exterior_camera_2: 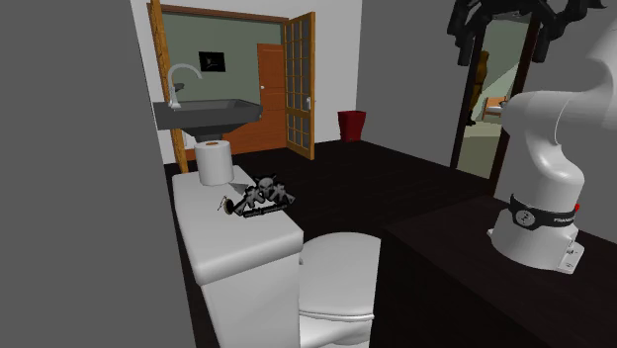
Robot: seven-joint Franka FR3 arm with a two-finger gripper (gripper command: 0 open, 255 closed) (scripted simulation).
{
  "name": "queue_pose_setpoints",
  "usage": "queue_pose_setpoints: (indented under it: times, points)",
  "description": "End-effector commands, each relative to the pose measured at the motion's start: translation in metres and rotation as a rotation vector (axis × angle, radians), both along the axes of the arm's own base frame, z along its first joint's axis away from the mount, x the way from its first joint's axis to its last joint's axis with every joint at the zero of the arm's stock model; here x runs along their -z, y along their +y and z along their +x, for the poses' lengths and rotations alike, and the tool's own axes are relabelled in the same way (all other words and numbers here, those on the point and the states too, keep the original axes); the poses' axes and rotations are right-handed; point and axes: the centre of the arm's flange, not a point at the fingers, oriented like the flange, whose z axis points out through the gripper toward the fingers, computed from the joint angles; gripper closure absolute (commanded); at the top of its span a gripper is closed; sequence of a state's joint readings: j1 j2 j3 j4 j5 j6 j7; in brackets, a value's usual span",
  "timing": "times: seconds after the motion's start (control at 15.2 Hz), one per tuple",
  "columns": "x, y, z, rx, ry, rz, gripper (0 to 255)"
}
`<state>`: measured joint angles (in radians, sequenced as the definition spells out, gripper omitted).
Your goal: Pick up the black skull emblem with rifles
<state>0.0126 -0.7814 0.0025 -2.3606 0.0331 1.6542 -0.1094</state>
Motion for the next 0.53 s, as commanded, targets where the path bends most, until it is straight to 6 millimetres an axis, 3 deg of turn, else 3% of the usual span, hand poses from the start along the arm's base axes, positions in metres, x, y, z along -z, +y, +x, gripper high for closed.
queue_pose_setpoints:
  times: [0.0, 0.46]
  points:
    - [0.000, 0.000, 0.000, 0.000, 0.000, 0.000, 0]
    - [0.049, -0.062, 0.046, 0.015, -0.006, -0.003, 0]
